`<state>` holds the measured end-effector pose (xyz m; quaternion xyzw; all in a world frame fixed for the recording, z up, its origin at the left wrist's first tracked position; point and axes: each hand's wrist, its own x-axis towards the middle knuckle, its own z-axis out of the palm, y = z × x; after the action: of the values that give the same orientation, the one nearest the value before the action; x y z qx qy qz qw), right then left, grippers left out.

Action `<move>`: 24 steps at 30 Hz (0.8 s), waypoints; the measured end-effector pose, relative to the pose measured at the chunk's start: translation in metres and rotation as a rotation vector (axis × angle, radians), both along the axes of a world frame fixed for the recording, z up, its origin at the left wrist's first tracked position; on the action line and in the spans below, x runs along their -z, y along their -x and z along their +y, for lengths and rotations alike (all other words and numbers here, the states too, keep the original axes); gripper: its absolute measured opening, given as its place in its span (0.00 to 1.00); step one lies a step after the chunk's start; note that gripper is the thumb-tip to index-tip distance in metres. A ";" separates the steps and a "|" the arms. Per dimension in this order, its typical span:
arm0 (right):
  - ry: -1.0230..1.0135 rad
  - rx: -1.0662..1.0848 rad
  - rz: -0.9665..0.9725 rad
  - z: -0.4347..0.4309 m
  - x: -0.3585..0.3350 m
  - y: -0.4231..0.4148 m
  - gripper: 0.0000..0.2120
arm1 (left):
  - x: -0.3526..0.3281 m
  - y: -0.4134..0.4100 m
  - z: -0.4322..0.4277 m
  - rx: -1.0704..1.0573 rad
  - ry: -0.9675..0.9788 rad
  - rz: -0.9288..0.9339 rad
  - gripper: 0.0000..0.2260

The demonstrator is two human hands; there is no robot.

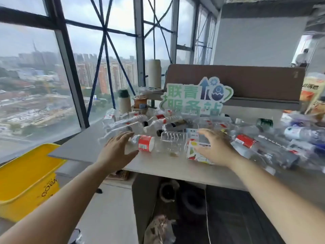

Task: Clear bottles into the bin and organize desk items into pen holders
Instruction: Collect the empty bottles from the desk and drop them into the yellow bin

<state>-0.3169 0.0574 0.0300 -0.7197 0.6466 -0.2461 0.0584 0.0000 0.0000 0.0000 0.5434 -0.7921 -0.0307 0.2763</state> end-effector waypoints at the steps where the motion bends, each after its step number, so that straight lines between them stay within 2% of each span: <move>1: -0.005 0.014 0.041 0.001 0.003 -0.004 0.29 | 0.002 -0.003 0.002 0.005 -0.012 -0.015 0.30; 7: -0.087 0.101 0.094 -0.010 0.023 -0.011 0.31 | 0.013 0.016 -0.017 0.069 0.005 -0.055 0.31; 9: -0.099 0.130 0.170 -0.021 0.033 -0.006 0.33 | 0.017 0.026 -0.035 0.081 0.005 -0.099 0.33; 14: -0.113 0.139 0.327 -0.045 0.050 0.003 0.38 | 0.031 0.039 -0.084 0.043 -0.087 -0.335 0.36; 17: -0.180 0.143 0.359 -0.053 0.044 0.003 0.41 | 0.032 0.040 -0.093 0.035 -0.103 -0.433 0.37; 21: -0.270 0.096 0.332 -0.055 0.037 -0.003 0.42 | 0.026 0.033 -0.084 0.010 -0.058 -0.445 0.34; 24: -0.280 0.054 0.364 -0.054 0.036 -0.008 0.40 | 0.026 0.019 -0.067 0.018 -0.087 -0.365 0.33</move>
<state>-0.3090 0.0035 -0.0061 -0.7195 0.6934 -0.0216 0.0334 -0.0194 -0.0671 -0.0262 0.5441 -0.8319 0.0317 0.1042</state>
